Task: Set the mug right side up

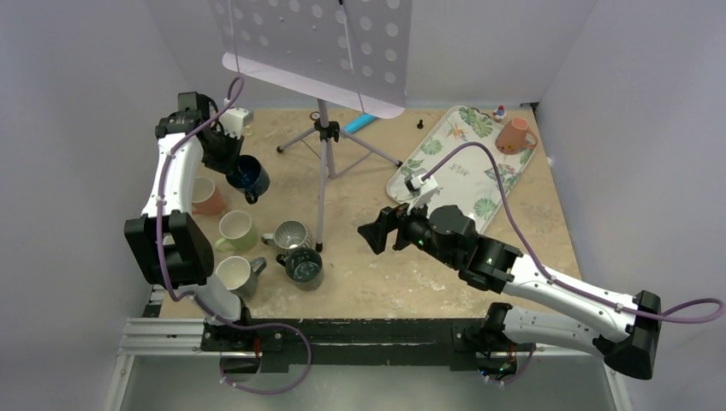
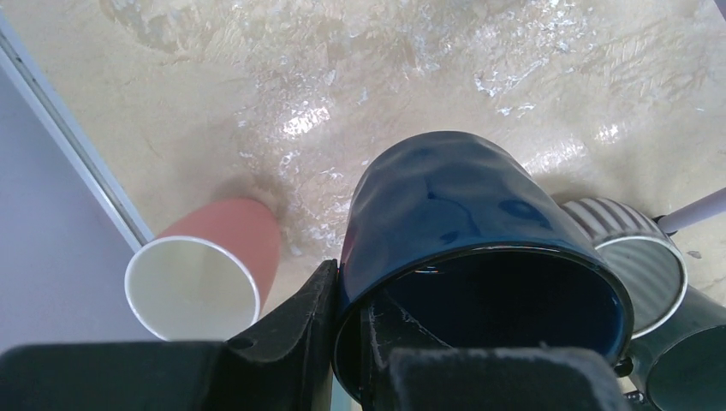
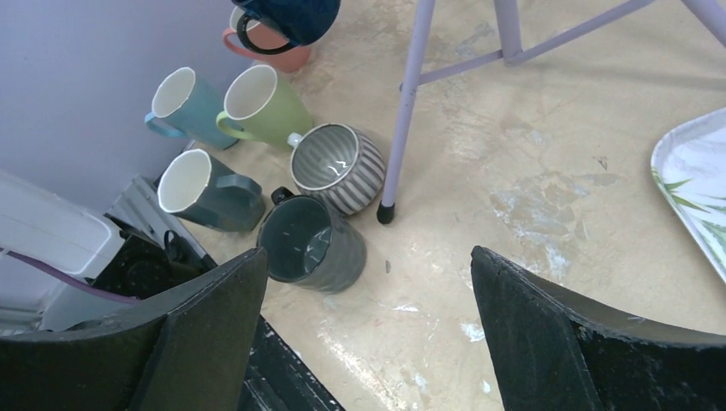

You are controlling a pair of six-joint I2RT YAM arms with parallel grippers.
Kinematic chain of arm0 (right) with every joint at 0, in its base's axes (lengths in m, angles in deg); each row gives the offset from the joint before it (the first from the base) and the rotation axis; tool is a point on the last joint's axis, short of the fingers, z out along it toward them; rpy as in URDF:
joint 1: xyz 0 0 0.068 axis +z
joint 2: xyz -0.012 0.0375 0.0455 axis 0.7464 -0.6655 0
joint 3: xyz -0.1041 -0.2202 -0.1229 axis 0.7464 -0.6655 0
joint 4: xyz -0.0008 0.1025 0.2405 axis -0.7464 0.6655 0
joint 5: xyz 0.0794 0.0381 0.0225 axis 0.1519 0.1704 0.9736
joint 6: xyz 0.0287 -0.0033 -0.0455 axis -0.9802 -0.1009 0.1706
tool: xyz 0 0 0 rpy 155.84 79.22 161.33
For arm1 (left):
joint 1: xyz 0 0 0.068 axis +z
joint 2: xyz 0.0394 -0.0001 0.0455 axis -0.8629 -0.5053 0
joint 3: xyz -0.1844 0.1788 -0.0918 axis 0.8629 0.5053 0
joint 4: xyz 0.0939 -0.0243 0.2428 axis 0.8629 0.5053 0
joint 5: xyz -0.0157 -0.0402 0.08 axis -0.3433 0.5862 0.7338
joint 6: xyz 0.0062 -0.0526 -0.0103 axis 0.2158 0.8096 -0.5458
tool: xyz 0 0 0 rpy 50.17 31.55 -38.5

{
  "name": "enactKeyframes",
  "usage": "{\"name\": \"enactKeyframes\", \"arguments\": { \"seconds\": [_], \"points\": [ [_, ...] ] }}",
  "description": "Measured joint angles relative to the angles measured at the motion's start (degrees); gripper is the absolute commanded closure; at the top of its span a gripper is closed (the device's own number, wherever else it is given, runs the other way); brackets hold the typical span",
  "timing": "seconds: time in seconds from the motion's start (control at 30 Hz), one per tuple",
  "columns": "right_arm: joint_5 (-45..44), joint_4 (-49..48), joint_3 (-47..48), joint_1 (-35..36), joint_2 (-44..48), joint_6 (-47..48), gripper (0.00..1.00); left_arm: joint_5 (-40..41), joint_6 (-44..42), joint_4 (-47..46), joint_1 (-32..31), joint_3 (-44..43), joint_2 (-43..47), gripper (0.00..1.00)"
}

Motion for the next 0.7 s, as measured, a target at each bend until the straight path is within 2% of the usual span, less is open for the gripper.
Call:
{"name": "enactKeyframes", "arguments": {
  "seconds": [0.23,0.37,0.53,0.7],
  "points": [
    [-1.92,1.46,-0.11,-0.33,-0.09,0.79,0.07,-0.70,0.37,0.39,-0.07,-0.35,-1.79,1.00],
    [-2.21,1.75,0.31,-0.50,-1.44,1.18,0.07,1.60,0.72,0.72,-0.57,-4.98,-9.33,1.00],
    [-3.15,1.95,0.31,-1.01,-1.77,1.33,0.04,4.90,1.11,0.31,-0.74,-6.38,-16.28,1.00],
    [-2.91,2.51,0.31,-6.56,-1.68,1.88,0.05,7.26,1.11,1.86,-1.31,-9.31,-20.44,1.00]
  ]
}}
